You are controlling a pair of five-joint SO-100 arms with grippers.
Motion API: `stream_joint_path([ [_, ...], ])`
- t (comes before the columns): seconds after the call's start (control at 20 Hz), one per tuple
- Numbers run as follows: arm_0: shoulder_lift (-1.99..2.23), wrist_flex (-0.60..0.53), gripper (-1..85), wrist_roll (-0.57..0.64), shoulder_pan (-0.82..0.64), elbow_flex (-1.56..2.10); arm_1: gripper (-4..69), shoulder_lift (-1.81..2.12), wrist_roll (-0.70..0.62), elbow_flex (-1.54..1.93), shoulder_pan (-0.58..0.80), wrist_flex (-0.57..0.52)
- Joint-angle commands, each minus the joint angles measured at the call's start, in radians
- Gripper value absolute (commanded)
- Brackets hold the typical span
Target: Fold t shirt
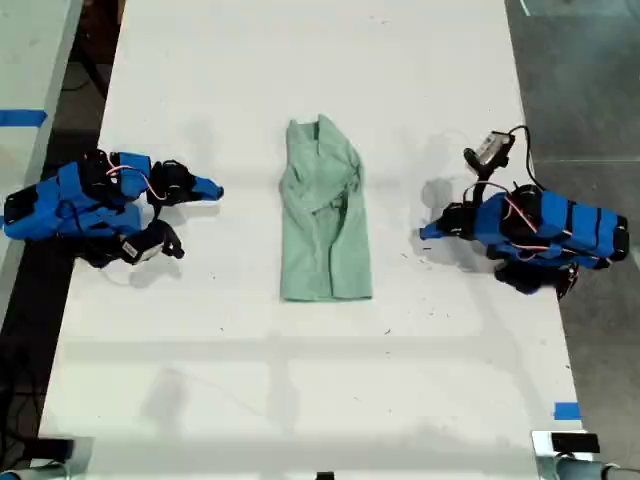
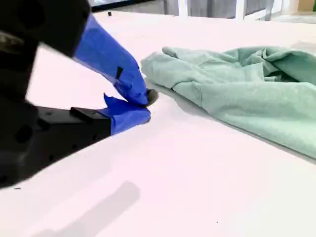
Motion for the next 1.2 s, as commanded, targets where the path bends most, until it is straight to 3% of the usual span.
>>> stream_joint_path([
  [0.0,0.037,0.025,0.0,-0.087,0.071,0.003,0.8,0.009,0.091,0.048,-0.034,-0.034],
  [0.25,-0.255,0.077,0.0,-0.104,0.173,-0.337,0.2,-0.017,0.101,-0.146,-0.054,0.014],
  [0.35,-0.471,0.077,0.0,-0.144,0.233,-0.505,0.2,-0.129,0.121,-0.229,-0.098,-0.023],
  [0.65,-1.049,0.089,0.0,-0.253,0.440,-0.953,0.1,-0.816,0.212,-0.638,-0.276,-0.143],
  [0.85,-1.431,0.109,0.4,-0.253,0.518,-1.233,0.0,-1.307,0.224,-1.066,-0.387,-0.086],
  [1.0,-1.652,0.061,6.7,-0.236,0.560,-1.364,-0.1,-1.623,0.222,-1.365,-0.443,-0.028],
  [1.05,-1.718,0.040,12.9,-0.225,0.572,-1.401,0.5,-1.701,0.225,-1.434,-0.459,-0.026],
  [1.15,-1.853,0.037,16.0,-0.218,0.584,-1.488,11.3,-1.829,0.219,-1.552,-0.474,-0.005],
])
